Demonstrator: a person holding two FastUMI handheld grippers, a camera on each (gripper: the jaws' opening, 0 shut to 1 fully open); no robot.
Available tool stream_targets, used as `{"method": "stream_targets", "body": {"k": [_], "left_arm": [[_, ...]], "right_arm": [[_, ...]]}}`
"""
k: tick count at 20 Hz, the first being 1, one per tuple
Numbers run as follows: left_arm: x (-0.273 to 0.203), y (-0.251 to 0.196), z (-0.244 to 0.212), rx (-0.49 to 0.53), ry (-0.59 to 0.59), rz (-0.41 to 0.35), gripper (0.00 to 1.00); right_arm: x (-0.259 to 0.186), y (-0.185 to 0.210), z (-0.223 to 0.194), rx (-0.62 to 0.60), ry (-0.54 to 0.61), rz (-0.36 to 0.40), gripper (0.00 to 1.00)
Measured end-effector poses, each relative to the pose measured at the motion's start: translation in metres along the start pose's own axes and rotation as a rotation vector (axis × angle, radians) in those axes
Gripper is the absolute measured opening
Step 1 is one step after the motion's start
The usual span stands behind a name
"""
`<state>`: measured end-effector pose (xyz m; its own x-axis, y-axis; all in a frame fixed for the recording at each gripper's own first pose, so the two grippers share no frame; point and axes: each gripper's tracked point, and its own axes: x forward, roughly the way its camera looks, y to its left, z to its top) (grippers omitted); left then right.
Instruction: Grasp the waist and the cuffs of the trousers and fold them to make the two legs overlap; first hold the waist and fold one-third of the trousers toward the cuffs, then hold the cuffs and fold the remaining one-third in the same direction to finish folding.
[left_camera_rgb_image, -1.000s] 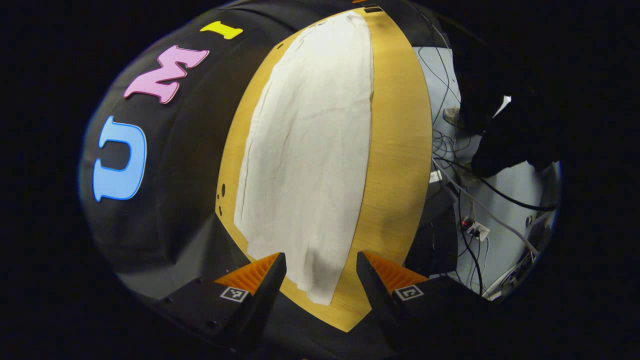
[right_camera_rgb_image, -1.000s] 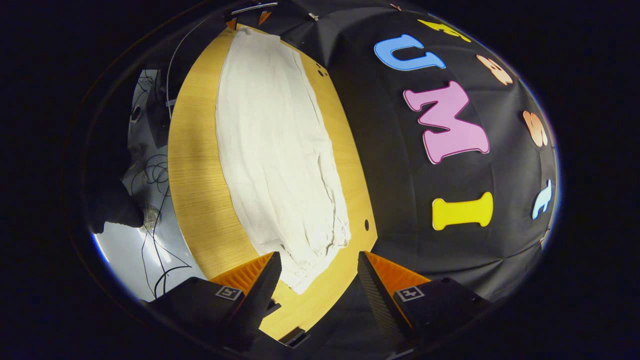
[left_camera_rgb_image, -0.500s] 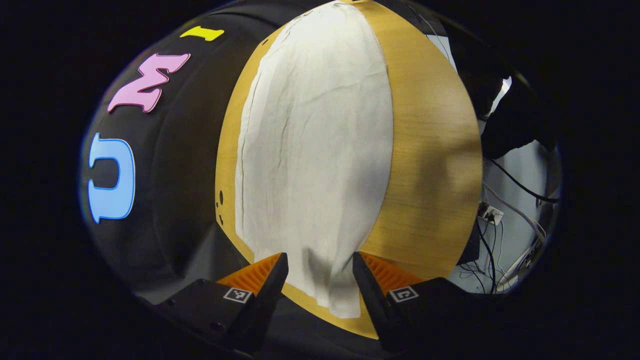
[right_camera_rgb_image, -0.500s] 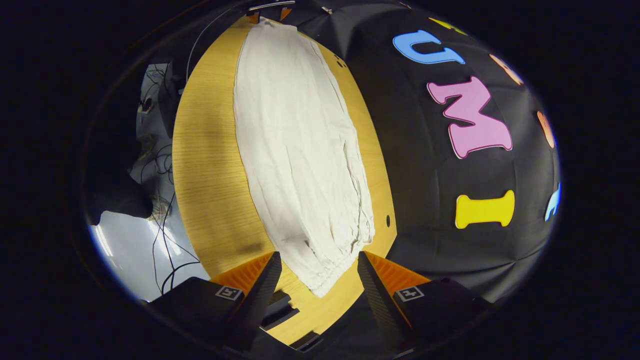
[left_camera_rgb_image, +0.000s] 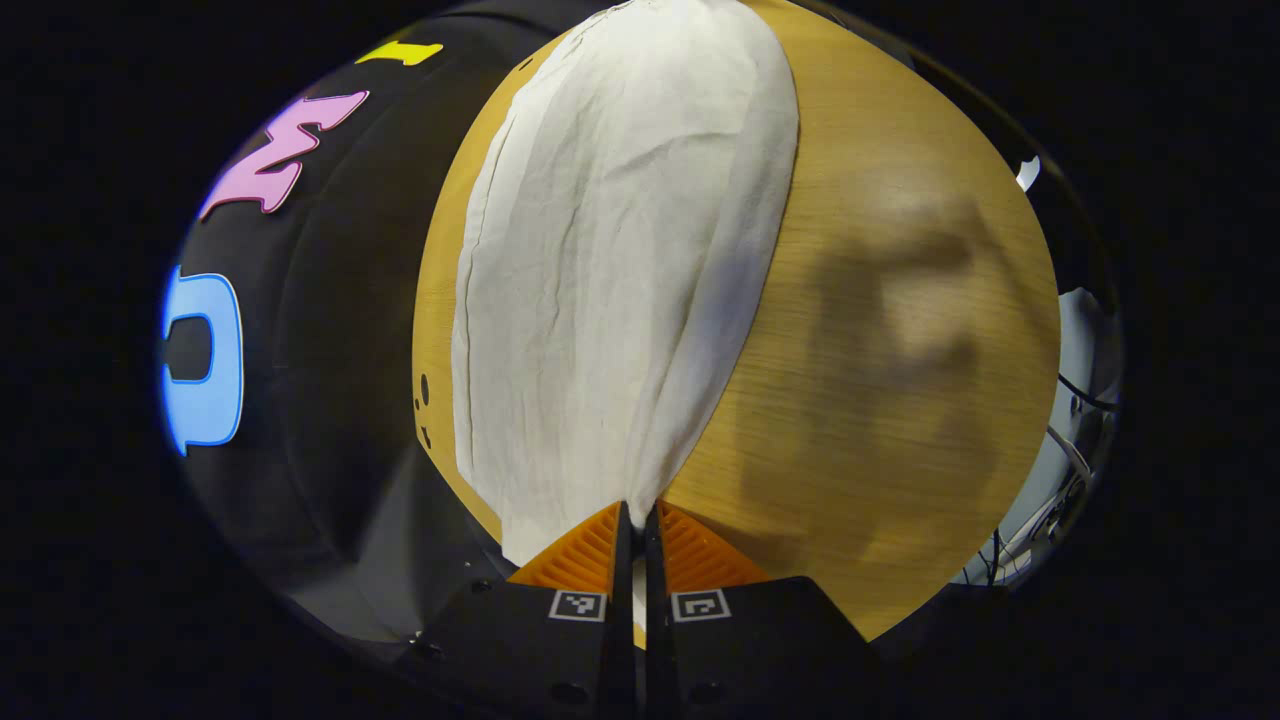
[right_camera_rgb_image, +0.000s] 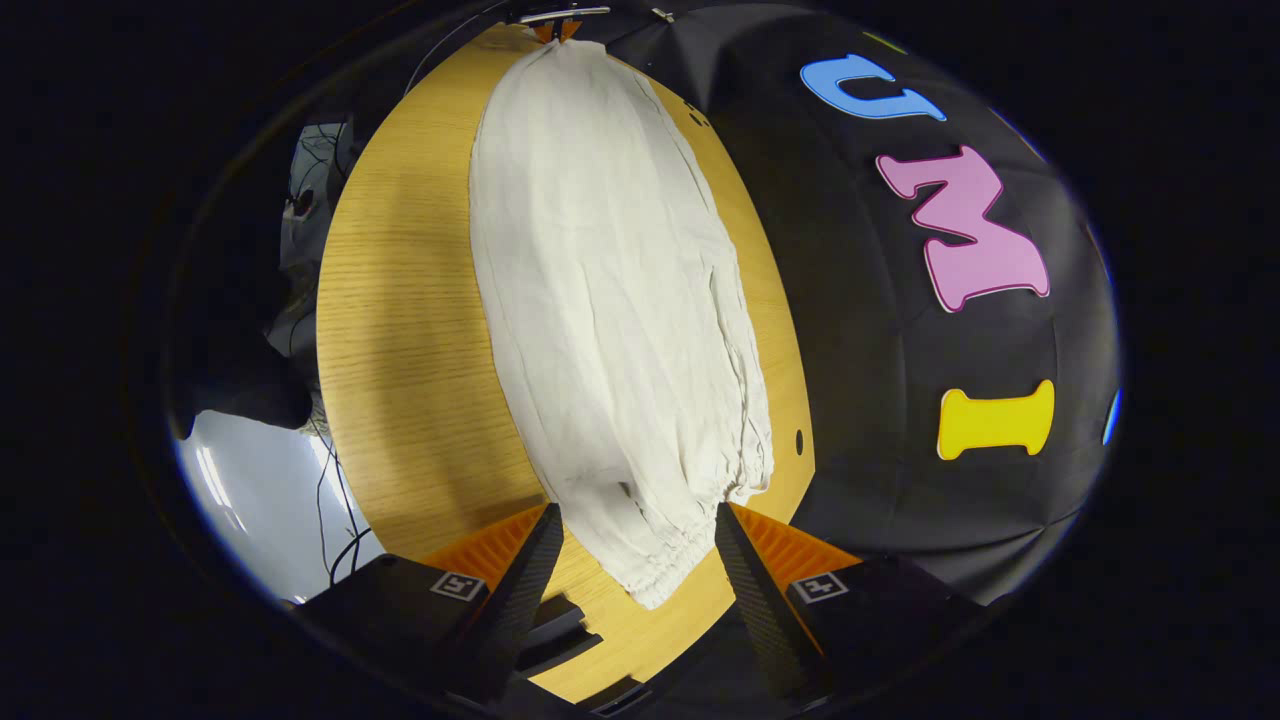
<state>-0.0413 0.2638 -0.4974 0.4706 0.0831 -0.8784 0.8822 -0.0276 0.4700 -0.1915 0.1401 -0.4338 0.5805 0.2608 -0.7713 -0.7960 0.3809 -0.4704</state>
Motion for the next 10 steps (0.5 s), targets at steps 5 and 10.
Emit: {"method": "stream_targets", "body": {"k": [5,10], "left_arm": [[0.0,0.001,-0.001,0.004,0.023,-0.007,0.06],[0.0,0.003,-0.001,0.041,0.041,0.029,0.06]], "right_arm": [[0.027,-0.001,0.001,-0.084,-0.009,0.007,0.9],[0.052,0.005,0.002,-0.111,0.023,0.046,0.4]]}}
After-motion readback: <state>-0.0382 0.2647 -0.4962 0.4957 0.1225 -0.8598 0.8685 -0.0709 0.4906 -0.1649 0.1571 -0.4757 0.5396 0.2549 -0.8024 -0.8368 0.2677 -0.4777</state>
